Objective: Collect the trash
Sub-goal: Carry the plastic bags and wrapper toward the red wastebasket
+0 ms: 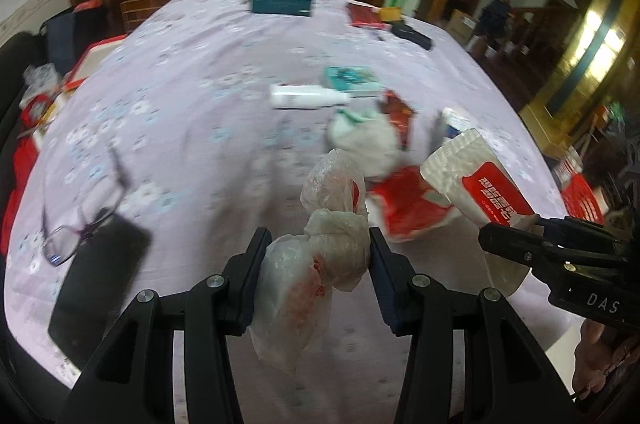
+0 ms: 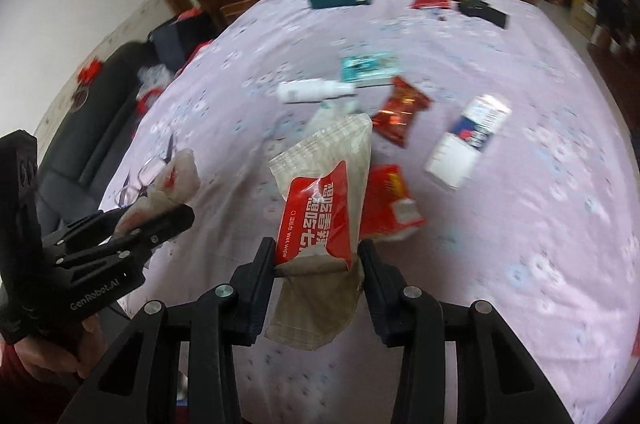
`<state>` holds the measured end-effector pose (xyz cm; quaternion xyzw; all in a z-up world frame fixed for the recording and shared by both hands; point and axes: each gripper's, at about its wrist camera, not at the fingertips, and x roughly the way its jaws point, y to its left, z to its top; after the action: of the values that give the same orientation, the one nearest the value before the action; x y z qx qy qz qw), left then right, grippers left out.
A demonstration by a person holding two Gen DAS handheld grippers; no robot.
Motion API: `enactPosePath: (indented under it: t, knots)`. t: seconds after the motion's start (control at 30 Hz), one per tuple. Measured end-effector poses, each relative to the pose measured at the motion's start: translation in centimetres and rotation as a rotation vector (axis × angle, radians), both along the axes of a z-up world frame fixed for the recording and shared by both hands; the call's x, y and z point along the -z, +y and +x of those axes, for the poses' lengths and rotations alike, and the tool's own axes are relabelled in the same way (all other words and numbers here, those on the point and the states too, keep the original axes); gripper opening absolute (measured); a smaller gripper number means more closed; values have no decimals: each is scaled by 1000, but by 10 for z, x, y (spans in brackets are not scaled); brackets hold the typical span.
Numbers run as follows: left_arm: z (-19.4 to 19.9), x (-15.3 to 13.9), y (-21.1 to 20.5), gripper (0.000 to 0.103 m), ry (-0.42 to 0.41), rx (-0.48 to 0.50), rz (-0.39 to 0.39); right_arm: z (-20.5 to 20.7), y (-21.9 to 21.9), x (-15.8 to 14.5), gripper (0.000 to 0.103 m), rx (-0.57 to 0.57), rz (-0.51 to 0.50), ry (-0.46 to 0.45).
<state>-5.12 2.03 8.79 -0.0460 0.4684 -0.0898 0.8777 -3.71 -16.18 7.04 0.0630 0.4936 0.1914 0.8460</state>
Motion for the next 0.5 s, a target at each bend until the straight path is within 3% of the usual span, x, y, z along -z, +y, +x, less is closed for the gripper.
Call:
enactPosePath:
  t: [0.5]
  knots:
    - [-7, -8, -123, 47, -18, 194, 2, -39, -124, -11, 45, 226, 18, -16]
